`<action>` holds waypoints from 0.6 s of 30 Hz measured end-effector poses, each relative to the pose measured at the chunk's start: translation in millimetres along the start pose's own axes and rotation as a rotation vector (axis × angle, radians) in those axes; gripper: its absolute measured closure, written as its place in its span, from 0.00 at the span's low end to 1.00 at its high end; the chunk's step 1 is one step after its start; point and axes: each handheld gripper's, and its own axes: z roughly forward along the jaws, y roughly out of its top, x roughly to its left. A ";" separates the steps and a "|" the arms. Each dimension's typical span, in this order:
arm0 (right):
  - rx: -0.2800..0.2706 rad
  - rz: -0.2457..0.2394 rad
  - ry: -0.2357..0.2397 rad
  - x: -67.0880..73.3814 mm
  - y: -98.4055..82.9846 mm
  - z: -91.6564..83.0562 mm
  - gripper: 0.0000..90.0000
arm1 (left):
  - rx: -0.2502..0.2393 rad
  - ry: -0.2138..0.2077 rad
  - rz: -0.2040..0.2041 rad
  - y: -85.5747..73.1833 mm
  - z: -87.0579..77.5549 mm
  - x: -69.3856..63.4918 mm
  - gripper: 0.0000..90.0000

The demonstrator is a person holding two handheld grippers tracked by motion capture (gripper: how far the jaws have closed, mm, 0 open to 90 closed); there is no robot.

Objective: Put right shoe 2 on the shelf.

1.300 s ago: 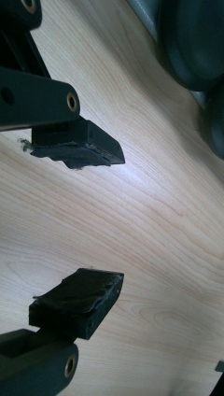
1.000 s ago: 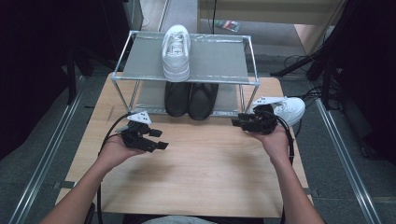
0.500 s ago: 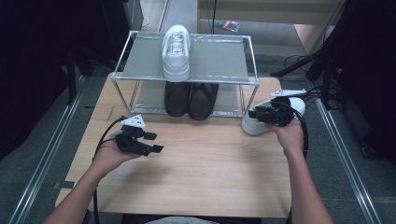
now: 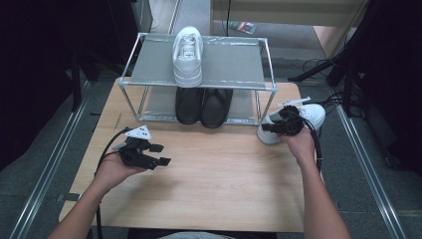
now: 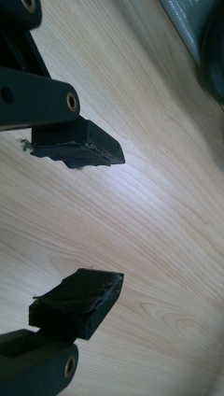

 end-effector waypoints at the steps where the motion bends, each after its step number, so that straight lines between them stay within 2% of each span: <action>1: 0.007 -0.003 0.005 -0.7 -0.6 2.3 0.74 | 0.000 0.000 0.000 0.0 0.0 0.0 0.41; 3: 0.020 0.018 0.027 -3.1 -1.5 7.6 0.75 | 0.004 -0.001 0.000 -0.5 0.0 -0.2 0.41; 8: 0.064 -0.007 0.029 -2.9 -3.8 20.5 0.75 | 0.003 0.001 0.000 -0.8 -0.5 -0.3 0.41; 14: 0.066 -0.022 0.067 -3.7 -4.2 19.1 0.85 | 0.004 -0.004 0.002 -0.6 0.1 -0.7 0.41; 16: 0.075 -0.018 0.063 -2.8 -3.5 18.5 0.85 | 0.004 -0.002 0.001 -0.6 0.1 -0.6 0.41; 18: 0.093 -0.035 0.043 0.7 -1.8 16.4 0.86 | 0.004 -0.002 0.002 -0.6 -0.1 -0.1 0.41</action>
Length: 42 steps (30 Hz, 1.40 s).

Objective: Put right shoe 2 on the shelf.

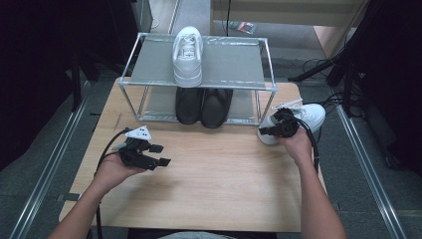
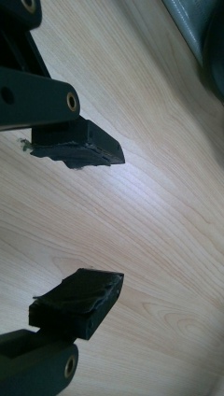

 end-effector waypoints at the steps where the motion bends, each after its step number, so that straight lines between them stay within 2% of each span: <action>1: -0.001 -0.011 -0.010 1.7 0.5 -2.3 0.86 | 0.000 0.001 -0.001 0.0 -0.1 0.2 0.41; 5: -0.031 -0.023 -0.027 5.6 1.4 -14.0 0.86 | -0.002 -0.002 -0.002 1.3 0.6 1.7 0.41; 7: -0.017 -0.054 -0.072 12.1 1.7 -18.0 0.86 | 0.003 -0.005 0.004 2.9 2.0 1.7 0.41; 8: -0.002 -0.050 -0.076 15.5 1.1 -19.2 0.86 | -0.003 -0.008 0.006 3.7 3.1 1.2 0.41; 15: -0.013 -0.063 -0.078 28.0 -2.2 -29.5 0.85 | -0.014 -0.044 0.009 9.9 7.1 2.0 0.41; 17: -0.012 -0.061 -0.075 31.5 -3.2 -31.3 0.85 | -0.016 -0.042 0.015 10.9 8.1 2.1 0.41; 19: -0.006 -0.063 -0.078 40.0 -5.0 -34.7 0.85 | -0.011 -0.052 0.019 13.5 10.4 2.1 0.41; 21: -0.001 -0.086 -0.087 49.6 -6.1 -37.3 0.84 | -0.010 -0.062 0.025 16.4 13.0 2.5 0.41; 23: -0.002 -0.094 -0.086 53.5 -6.5 -38.1 0.84 | -0.010 -0.062 0.024 17.6 13.8 2.4 0.41; 24: -0.005 -0.105 -0.083 61.5 -7.8 -40.8 0.85 | -0.010 -0.068 0.030 20.0 15.3 2.8 0.41; 25: -0.005 -0.105 -0.083 61.5 -7.8 -40.8 0.85 | -0.010 -0.068 0.030 20.0 15.3 2.8 0.41; 26: -0.011 -0.101 -0.078 67.6 -9.1 -42.8 0.85 | -0.007 -0.076 0.033 22.4 17.2 3.2 0.41; 28: -0.011 -0.108 -0.070 70.4 -9.9 -43.7 0.84 | -0.007 -0.077 0.033 23.9 18.5 3.2 0.41; 31: -0.011 -0.089 -0.048 84.3 -13.9 -45.9 0.84 | -0.006 -0.087 0.035 27.5 22.1 3.3 0.41; 33: -0.011 -0.089 -0.047 86.7 -14.9 -46.2 0.84 | -0.003 -0.091 0.043 29.3 23.3 3.5 0.41; 36: 0.007 -0.105 -0.047 102.0 -19.6 -46.2 0.84 | -0.004 -0.103 0.045 33.5 27.0 4.1 0.41; 38: 0.008 -0.107 -0.047 104.8 -20.4 -46.3 0.84 | -0.005 -0.108 0.046 35.0 28.4 4.2 0.41; 42: 0.006 -0.116 -0.011 119.8 -22.4 -47.3 0.84 | 0.002 -0.114 0.055 38.6 31.6 4.4 0.41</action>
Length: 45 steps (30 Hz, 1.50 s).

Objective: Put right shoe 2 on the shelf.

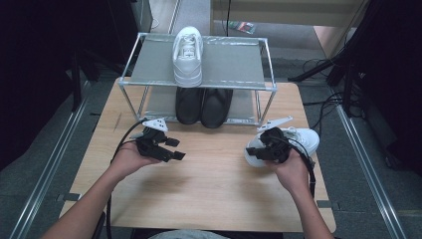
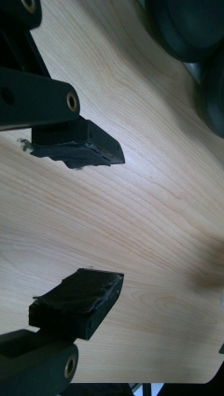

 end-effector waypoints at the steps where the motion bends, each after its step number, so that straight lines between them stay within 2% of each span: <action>1: 0.003 0.000 0.011 2.6 0.3 0.0 0.84 | -0.001 -0.007 0.000 1.0 1.1 -0.1 0.41; 2: 0.001 0.001 0.034 10.9 1.4 -0.1 0.84 | 0.000 -0.007 0.001 2.3 2.3 -0.4 0.41; 5: 0.010 -0.010 0.035 19.0 2.6 1.3 0.84 | 0.000 -0.010 0.004 3.3 3.2 -0.1 0.41; 6: 0.025 -0.026 0.032 28.6 4.0 4.4 0.84 | 0.002 -0.010 0.007 3.7 3.6 0.3 0.41; 9: 0.026 -0.031 0.039 34.5 5.5 6.4 0.84 | 0.005 -0.006 0.010 4.6 3.7 0.7 0.41; 11: 0.041 -0.043 0.067 46.0 9.5 10.2 0.84 | -0.002 -0.007 0.005 4.6 3.2 0.7 0.41; 12: 0.041 -0.043 0.067 46.0 9.5 10.2 0.84 | -0.002 -0.007 0.005 4.6 3.2 0.7 0.41; 14: 0.058 -0.065 0.089 60.0 14.7 16.7 0.84 | -0.002 -0.002 0.003 4.2 2.5 1.1 0.41; 15: 0.058 -0.065 0.089 60.0 14.7 16.7 0.84 | -0.002 -0.002 0.003 4.2 2.5 1.1 0.41; 16: 0.069 -0.085 0.102 68.8 17.6 22.3 0.84 | 0.000 -0.004 0.004 4.2 2.2 1.4 0.41; 17: 0.069 -0.085 0.102 68.8 17.6 22.3 0.84 | -0.001 -0.003 0.003 4.0 2.1 1.3 0.41; 20: 0.088 -0.108 0.130 84.8 23.4 32.5 0.84 | 0.000 -0.003 0.003 3.5 1.8 1.1 0.41; 23: 0.099 -0.110 0.146 94.8 26.5 40.2 0.84 | 0.000 -0.003 0.005 2.9 1.6 1.2 0.41; 27: 0.107 -0.128 0.151 102.9 28.3 48.1 0.84 | 0.000 -0.001 0.000 0.9 0.3 1.0 0.41; 28: 0.102 -0.142 0.177 105.9 28.6 52.9 0.84 | 0.001 0.002 -0.001 -0.1 -0.9 0.5 0.41; 31: 0.103 -0.145 0.193 110.3 28.4 56.5 0.85 | 0.000 0.004 -0.004 -1.4 -1.3 0.1 0.41; 32: 0.106 -0.148 0.214 114.8 28.1 60.6 0.85 | 0.004 0.005 -0.001 -2.3 -1.7 -0.4 0.41; 36: 0.117 -0.146 0.229 123.3 25.6 71.3 0.86 | 0.004 0.012 -0.001 -4.2 -3.2 -2.5 0.41; 42: 0.134 -0.127 0.250 126.6 18.6 86.7 0.85 | -0.004 0.011 -0.012 -6.1 -3.8 -3.3 0.41; 45: 0.133 -0.127 0.252 127.3 15.1 91.2 0.84 | -0.003 0.005 -0.004 -5.3 -1.8 -5.8 0.41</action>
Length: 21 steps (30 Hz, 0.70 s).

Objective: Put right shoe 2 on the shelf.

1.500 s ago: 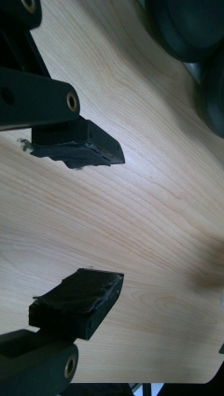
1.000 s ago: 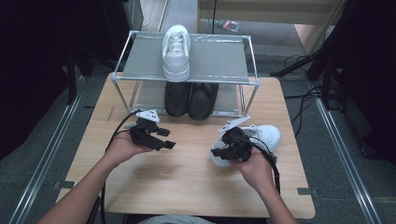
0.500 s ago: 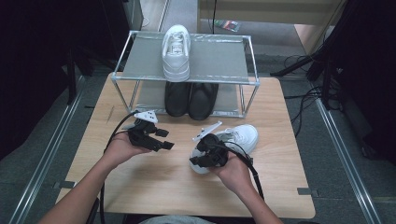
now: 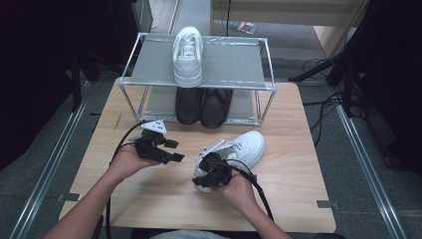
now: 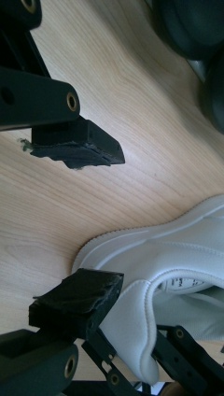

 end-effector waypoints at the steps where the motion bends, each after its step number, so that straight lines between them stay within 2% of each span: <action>1: -0.011 0.004 0.003 -0.4 -0.7 0.2 0.84 | 0.010 -0.003 0.007 0.1 1.3 -0.6 0.41; 4: -0.015 0.009 0.011 -1.1 -1.5 0.2 0.83 | 0.012 -0.002 0.007 0.3 2.0 -0.6 0.41; 5: -0.022 0.005 0.014 -1.7 -2.5 -0.4 0.79 | 0.010 -0.005 0.005 0.5 1.9 -0.6 0.41; 6: -0.022 0.005 0.014 -1.7 -2.5 -0.4 0.79 | 0.008 -0.006 0.008 0.7 1.6 -0.5 0.41; 7: -0.044 0.013 0.026 -2.8 -3.3 -4.4 0.73 | 0.005 -0.007 0.008 1.2 1.4 -0.6 0.41; 9: -0.053 0.011 0.025 -3.0 -3.4 -6.9 0.72 | 0.002 -0.006 0.005 1.5 1.8 -0.8 0.41; 12: -0.103 0.020 0.027 -4.7 -4.7 -25.4 0.71 | 0.008 -0.009 0.010 3.0 3.6 -0.4 0.41; 13: -0.103 0.020 0.027 -4.7 -4.7 -25.4 0.71 | 0.010 -0.013 0.013 3.9 4.4 -0.2 0.41; 14: -0.125 0.011 0.029 -5.4 -5.6 -30.5 0.70 | 0.012 -0.015 0.016 4.7 5.3 -0.5 0.42; 18: -0.191 0.016 0.016 -7.3 -12.5 -56.4 0.72 | 0.013 -0.023 0.026 8.2 9.0 -1.6 0.42; 19: -0.219 0.011 -0.002 -9.8 -17.9 -67.5 0.73 | 0.015 -0.031 0.026 10.3 11.2 -2.4 0.45; 20: -0.219 0.011 -0.002 -9.8 -17.9 -67.5 0.73 | 0.015 -0.031 0.026 10.3 11.2 -2.4 0.48; 21: -0.239 0.020 -0.016 -13.4 -23.2 -75.6 0.74 | 0.015 -0.035 0.033 11.8 11.9 -3.3 0.53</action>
